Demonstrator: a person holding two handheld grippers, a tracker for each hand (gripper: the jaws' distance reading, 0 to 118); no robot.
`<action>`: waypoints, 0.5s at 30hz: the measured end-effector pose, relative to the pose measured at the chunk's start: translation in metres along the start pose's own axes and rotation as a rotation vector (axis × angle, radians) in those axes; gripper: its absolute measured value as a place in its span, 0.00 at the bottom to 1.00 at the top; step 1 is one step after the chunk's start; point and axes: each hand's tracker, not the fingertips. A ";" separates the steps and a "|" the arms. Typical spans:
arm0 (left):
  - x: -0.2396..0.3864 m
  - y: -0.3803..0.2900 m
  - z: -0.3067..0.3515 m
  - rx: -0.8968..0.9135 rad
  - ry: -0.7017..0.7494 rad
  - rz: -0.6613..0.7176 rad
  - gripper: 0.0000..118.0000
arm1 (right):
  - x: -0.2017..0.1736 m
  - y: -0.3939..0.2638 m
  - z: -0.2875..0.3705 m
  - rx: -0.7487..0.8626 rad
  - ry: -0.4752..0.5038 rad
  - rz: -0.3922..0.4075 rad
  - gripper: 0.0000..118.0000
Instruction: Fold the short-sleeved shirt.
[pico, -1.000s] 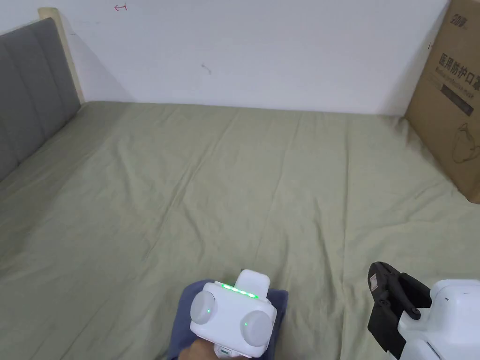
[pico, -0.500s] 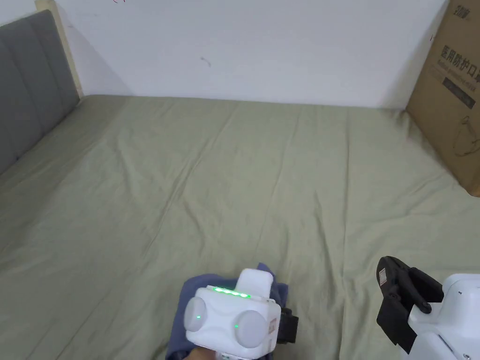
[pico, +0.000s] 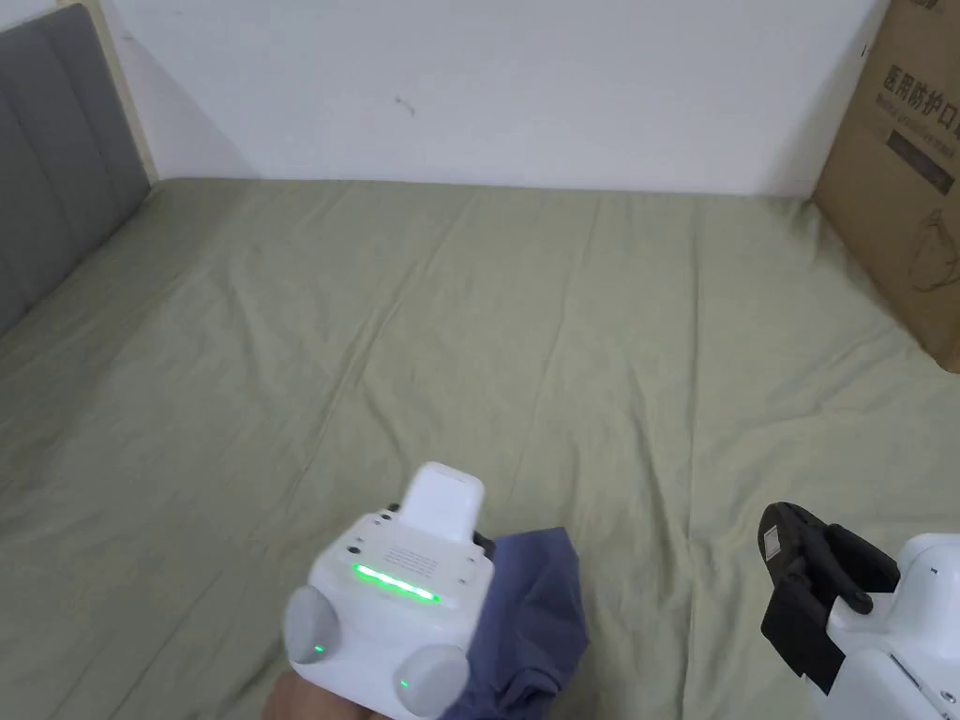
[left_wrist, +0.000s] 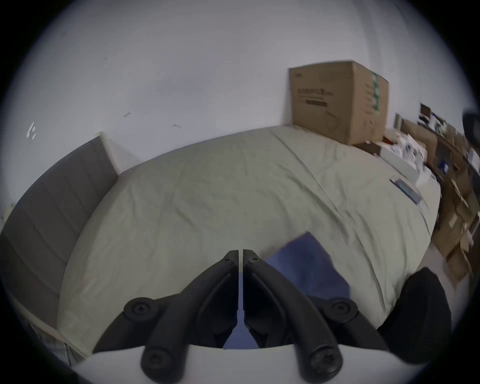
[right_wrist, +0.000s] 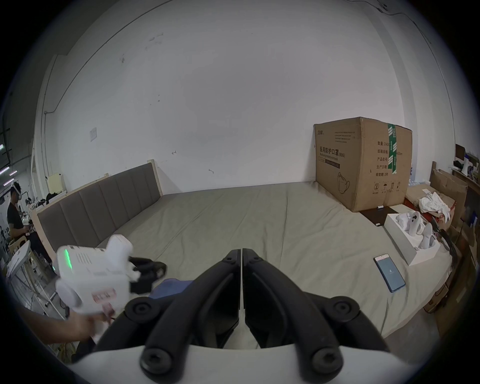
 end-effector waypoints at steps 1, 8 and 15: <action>0.012 -0.004 -0.006 -0.008 -0.031 0.002 0.03 | 0.002 -0.001 -0.001 -0.003 -0.002 0.001 0.01; 0.094 -0.045 -0.040 -0.050 -0.059 -0.166 0.03 | 0.001 0.002 -0.001 -0.019 0.000 0.002 0.01; 0.119 -0.069 -0.053 -0.106 -0.084 -0.150 0.03 | -0.003 0.005 -0.002 -0.030 0.001 0.010 0.01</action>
